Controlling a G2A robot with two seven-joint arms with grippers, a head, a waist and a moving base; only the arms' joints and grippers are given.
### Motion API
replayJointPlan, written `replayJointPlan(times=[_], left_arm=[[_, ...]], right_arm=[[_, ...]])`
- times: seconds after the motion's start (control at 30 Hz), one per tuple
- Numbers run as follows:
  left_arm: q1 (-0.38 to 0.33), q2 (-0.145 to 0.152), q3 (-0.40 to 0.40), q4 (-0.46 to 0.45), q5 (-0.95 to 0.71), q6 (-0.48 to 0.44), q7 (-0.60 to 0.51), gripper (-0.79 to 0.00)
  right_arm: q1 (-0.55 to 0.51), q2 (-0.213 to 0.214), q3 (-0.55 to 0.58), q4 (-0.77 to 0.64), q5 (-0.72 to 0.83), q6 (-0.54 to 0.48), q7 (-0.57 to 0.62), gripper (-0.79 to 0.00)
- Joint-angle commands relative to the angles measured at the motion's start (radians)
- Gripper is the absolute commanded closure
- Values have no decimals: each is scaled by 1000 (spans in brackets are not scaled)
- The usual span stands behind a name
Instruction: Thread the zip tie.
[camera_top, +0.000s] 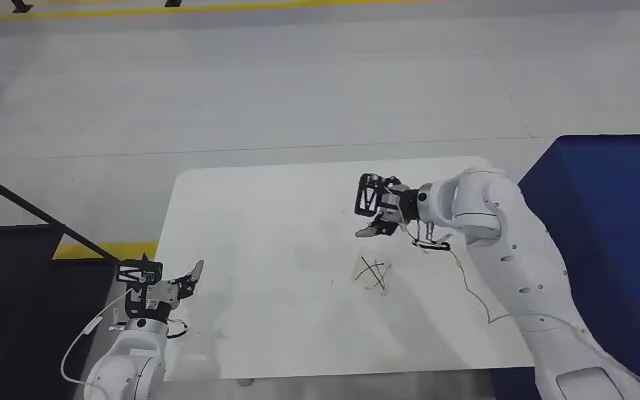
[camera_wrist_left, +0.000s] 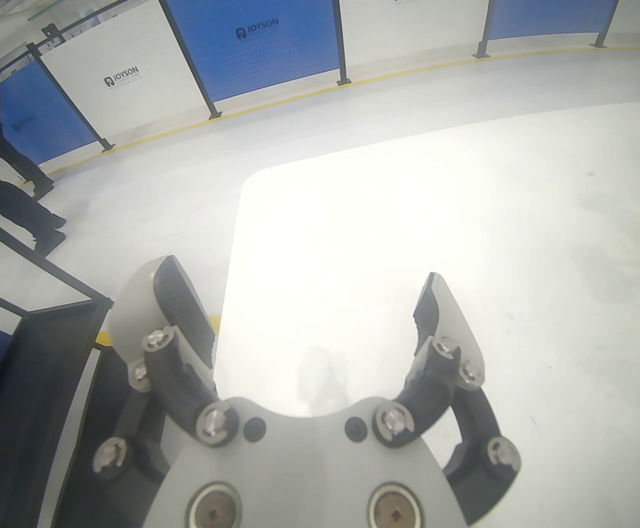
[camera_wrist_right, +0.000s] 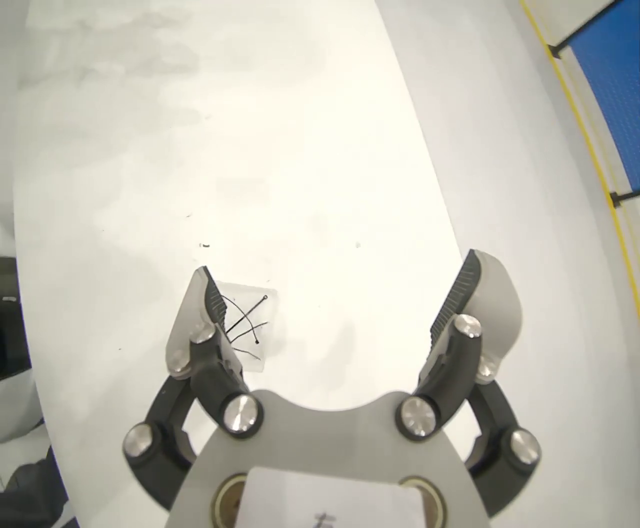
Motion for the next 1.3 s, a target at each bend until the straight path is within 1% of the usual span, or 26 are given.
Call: replayJointPlan(times=[0.0, 0.2, 0.23, 0.27, 0.3, 0.33, 0.4, 0.47, 0.5, 0.53, 0.9, 0.97, 1.07, 1.2, 1.23, 1.27], left_arm=[[0, 0, 0, 0, 0, 0, 0, -785], [0, 0, 0, 0, 0, 0, 0, -785], [0, 0, 0, 0, 0, 0, 0, -785], [0, 0, 0, 0, 0, 0, 0, -785], [0, 0, 0, 0, 0, 0, 0, -785], [0, 0, 0, 0, 0, 0, 0, -785], [0, 0, 0, 0, 0, 0, 0, -785], [0, 0, 0, 0, 0, 0, 0, -785], [0, 0, 0, 0, 0, 0, 0, -785], [0, 0, 0, 0, 0, 0, 0, -785], [0, 0, 0, 0, 0, 0, 0, -785], [0, 0, 0, 0, 0, 0, 0, -785], [0, 0, 0, 0, 0, 0, 0, -785], [0, 0, 0, 0, 0, 0, 0, -785], [0, 0, 0, 0, 0, 0, 0, -785], [0, 0, 0, 0, 0, 0, 0, -785]], right_arm=[[13, 0, -2, 8, -32, 8, 4, -785], [13, 0, -2, 8, -32, 8, 4, -785], [-3, 0, -4, 8, 13, -15, -31, -785], [-15, 3, -8, 21, 94, -77, -81, -785], [-18, 7, -35, 34, 176, -77, -82, -785], [23, 23, -128, 49, 257, -77, -81, -785], [115, 60, -281, 114, 313, -77, -80, -785], [228, 95, -458, 154, 418, -77, -80, -785], [265, 107, -523, 168, 464, -77, -80, -785], [352, 128, -653, 193, 537, -77, -80, -785], [352, 128, -653, 193, 537, -77, -80, -785], [340, 128, -657, 172, 531, -77, -97, -785], [351, 136, -669, 160, 450, -62, -66, -785], [391, 163, -719, 173, 475, -42, -46, -785], [409, 172, -740, 170, 485, -45, -48, -662], [425, 183, -772, 171, 505, -52, -56, -585]])
